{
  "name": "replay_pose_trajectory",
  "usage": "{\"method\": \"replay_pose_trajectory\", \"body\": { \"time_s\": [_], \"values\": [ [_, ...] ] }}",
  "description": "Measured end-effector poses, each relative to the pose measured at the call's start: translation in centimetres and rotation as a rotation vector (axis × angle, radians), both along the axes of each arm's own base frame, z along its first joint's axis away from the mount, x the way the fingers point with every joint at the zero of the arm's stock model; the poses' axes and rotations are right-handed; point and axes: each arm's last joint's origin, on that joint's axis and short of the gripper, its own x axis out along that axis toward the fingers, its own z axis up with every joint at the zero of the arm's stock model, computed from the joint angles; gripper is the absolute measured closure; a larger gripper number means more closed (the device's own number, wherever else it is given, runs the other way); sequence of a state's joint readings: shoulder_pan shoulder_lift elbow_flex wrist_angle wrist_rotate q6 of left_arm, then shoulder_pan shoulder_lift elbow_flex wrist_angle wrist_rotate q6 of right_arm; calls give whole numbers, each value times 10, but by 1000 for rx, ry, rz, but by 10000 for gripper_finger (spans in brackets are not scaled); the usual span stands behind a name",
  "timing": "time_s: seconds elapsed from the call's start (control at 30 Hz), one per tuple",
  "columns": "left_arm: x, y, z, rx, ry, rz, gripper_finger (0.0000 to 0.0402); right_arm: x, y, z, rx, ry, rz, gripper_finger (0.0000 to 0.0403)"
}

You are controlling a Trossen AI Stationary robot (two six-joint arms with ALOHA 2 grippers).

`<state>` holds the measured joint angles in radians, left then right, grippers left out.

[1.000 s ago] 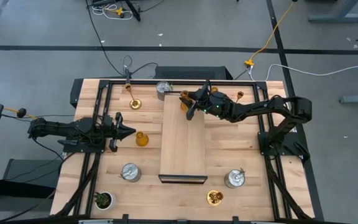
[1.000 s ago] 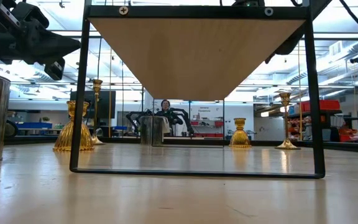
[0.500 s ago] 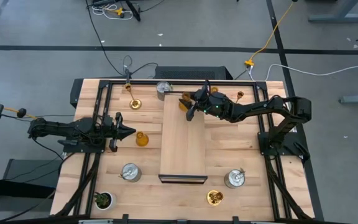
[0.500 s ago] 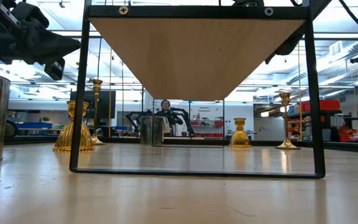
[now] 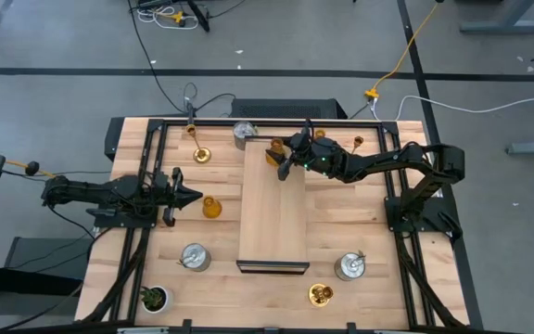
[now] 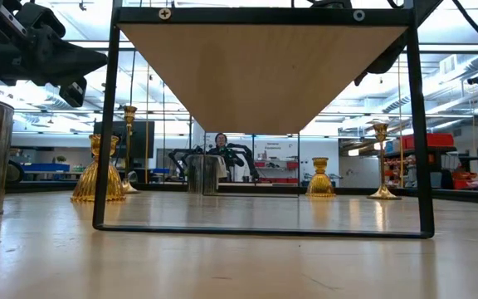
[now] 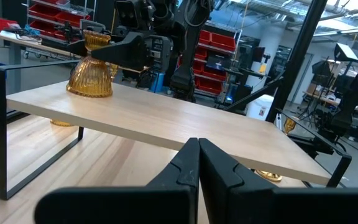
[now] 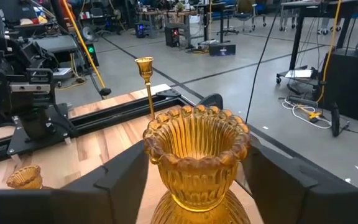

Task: Pick & Place candle stick holders
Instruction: Put the bottom right glass candle holder on the shelf

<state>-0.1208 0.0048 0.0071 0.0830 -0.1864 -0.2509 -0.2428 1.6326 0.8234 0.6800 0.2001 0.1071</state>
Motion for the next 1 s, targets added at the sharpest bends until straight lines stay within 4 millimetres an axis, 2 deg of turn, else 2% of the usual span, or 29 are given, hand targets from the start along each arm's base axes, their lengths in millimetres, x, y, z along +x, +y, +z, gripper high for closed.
{"method": "replay_pose_trajectory", "body": {
  "time_s": [0.23,0.53,0.73,1.0],
  "values": [
    [0,0,0,0,0,0,392,-9,2,23,-83,-35,8,97],
    [0,0,0,0,0,0,392,-31,12,48,-83,22,33,94],
    [0,0,0,0,0,0,392,-34,29,42,-48,139,136,120],
    [0,0,0,0,0,0,392,-37,46,25,-10,317,197,187]
  ]
}}
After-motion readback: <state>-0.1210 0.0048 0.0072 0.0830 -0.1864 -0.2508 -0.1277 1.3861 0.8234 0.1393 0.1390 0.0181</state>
